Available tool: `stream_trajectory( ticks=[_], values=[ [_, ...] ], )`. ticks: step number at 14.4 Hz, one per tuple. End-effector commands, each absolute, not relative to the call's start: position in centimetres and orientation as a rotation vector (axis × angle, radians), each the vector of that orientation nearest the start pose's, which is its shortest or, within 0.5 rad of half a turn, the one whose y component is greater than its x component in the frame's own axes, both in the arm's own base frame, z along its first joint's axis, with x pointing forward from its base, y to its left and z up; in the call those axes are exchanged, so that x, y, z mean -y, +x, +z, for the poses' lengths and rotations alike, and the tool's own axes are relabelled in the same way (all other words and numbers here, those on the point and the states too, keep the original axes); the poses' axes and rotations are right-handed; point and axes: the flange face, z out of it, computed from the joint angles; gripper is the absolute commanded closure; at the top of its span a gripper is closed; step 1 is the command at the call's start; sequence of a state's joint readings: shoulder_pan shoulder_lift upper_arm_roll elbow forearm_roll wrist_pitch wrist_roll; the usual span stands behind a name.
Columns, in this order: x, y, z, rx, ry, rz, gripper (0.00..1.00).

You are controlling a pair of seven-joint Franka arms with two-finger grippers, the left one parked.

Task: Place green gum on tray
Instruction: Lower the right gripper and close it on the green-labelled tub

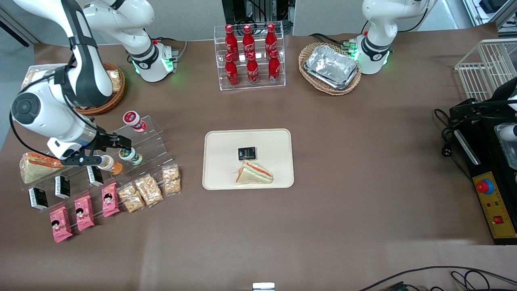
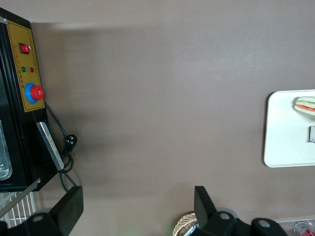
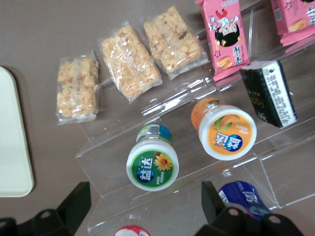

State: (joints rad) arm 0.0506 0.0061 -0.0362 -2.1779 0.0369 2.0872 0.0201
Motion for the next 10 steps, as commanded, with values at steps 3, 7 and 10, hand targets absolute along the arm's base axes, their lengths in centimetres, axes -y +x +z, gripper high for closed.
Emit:
stream_trajectory(
  ticks=[3, 7, 10],
  values=[
    [-0.9, 52.6, 35.5, -0.042, -3.126, 0.142, 0.0],
    [-0.9, 51.7, 33.5, -0.039, -3.128, 0.111, 0.01],
    [-0.9, 51.7, 32.9, -0.042, -3.128, 0.123, 0.02]
  ],
)
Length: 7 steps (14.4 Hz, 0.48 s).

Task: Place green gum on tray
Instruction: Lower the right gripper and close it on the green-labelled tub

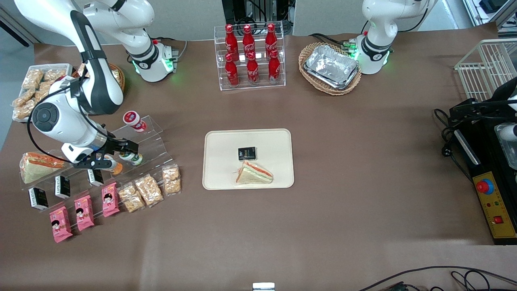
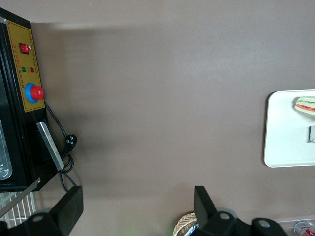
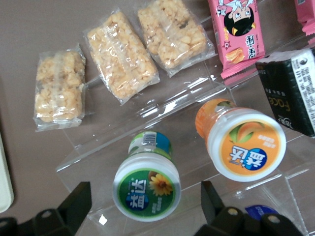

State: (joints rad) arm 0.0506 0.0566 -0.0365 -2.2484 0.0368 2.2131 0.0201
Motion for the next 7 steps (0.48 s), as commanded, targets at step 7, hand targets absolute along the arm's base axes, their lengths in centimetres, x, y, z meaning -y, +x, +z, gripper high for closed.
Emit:
stream_trajectory(
  ticks=[7],
  values=[
    [-1.81, 51.93, 32.17, -0.018, -3.129, 0.116, 0.11]
  ],
)
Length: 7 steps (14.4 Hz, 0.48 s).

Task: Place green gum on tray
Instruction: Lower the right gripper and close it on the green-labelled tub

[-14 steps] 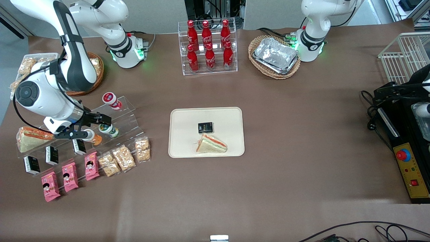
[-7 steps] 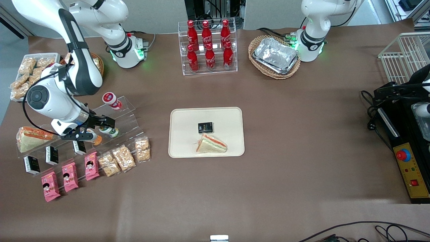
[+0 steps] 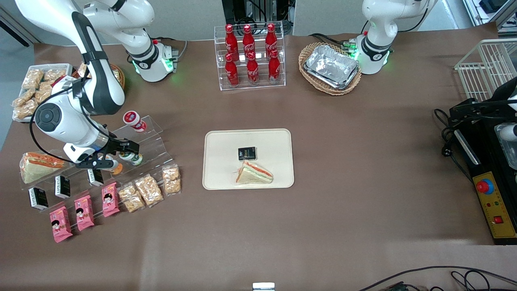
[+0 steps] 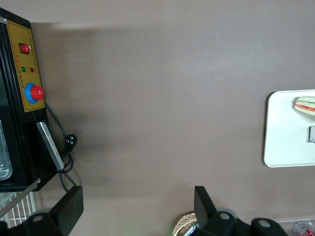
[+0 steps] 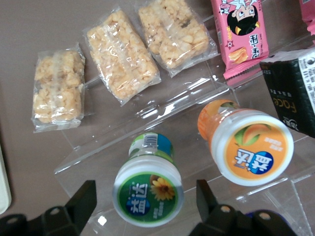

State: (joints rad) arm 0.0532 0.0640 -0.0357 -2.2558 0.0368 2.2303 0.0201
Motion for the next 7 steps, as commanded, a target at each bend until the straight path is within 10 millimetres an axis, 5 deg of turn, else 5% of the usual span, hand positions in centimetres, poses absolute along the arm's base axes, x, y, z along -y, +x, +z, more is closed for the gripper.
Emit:
stream_trajectory(
  ticks=[1, 7],
  values=[
    [-1.81, 51.97, 32.19, -0.018, -3.129, 0.111, 0.12],
    [-2.21, 52.01, 32.0, -0.001, -3.129, 0.109, 0.26]
  ],
)
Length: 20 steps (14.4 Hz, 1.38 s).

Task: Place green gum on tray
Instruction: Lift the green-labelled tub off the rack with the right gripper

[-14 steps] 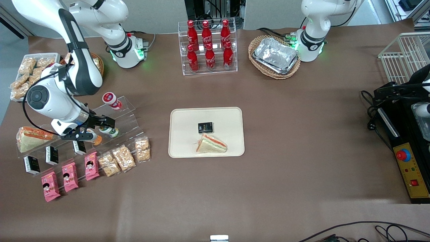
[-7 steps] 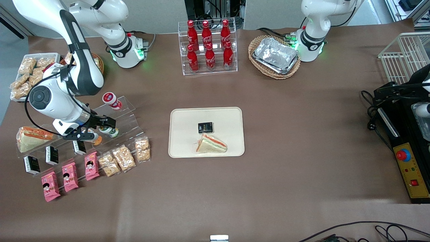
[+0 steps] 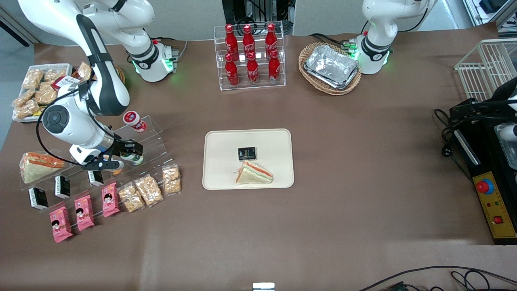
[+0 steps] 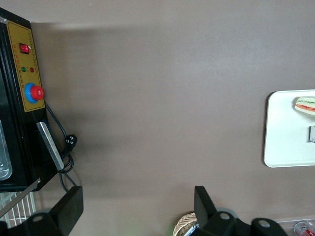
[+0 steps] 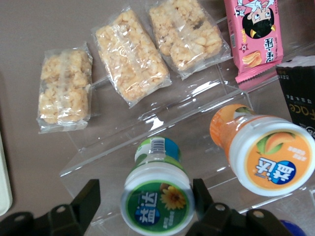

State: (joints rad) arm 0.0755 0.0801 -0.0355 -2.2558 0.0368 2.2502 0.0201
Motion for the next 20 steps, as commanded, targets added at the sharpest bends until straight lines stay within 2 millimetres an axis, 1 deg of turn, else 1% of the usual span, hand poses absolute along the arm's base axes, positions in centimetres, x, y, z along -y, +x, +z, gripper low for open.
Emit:
stream_trajectory(
  ticks=[1, 2, 3, 4, 5, 6, 7, 8, 9, 10, 11, 12, 13, 15, 17, 20],
  values=[
    [-2.1, 52.0, 32.0, -0.001, -3.129, 0.109, 0.27],
    [-2.1, 52.0, 32.0, 0.004, -3.129, 0.108, 0.27],
    [-2.1, 52.0, 31.9, 0.011, -3.129, 0.111, 0.3],
    [-2.1, 51.9, 31.9, 0.011, -3.129, 0.113, 0.36],
    [-2.1, 51.9, 31.9, 0.013, -3.129, 0.111, 0.39],
    [-2.1, 52.0, 32.0, 0.016, -3.129, 0.108, 0.46],
    [-2.1, 52.0, 32.0, 0.016, -3.129, 0.108, 0.5],
    [-2.1, 52.0, 31.9, 0.018, -3.129, 0.111, 0.58],
    [-2.1, 52.0, 32.1, 0.021, -3.128, 0.113, 0.62],
    [-2.1, 52.2, 32.6, 0.061, -3.127, 0.106, 0.67],
    [-1.7, 52.7, 33.6, 0.081, -3.122, 0.093, 0.69],
    [-1.4, 53.3, 35.1, 0.088, -3.12, 0.107, 0.7],
    [-1.3, 53.8, 36.7, 0.114, -3.115, 0.157, 0.7],
    [-1.1, 55.0, 40.9, 0.118, -3.107, 0.221, 0.7],
    [-1.4, 55.9, 45.3, 0.121, -3.103, 0.262, 0.7],
    [-1.5, 56.4, 51.3, 0.124, -3.092, 0.299, 0.7]
  ],
)
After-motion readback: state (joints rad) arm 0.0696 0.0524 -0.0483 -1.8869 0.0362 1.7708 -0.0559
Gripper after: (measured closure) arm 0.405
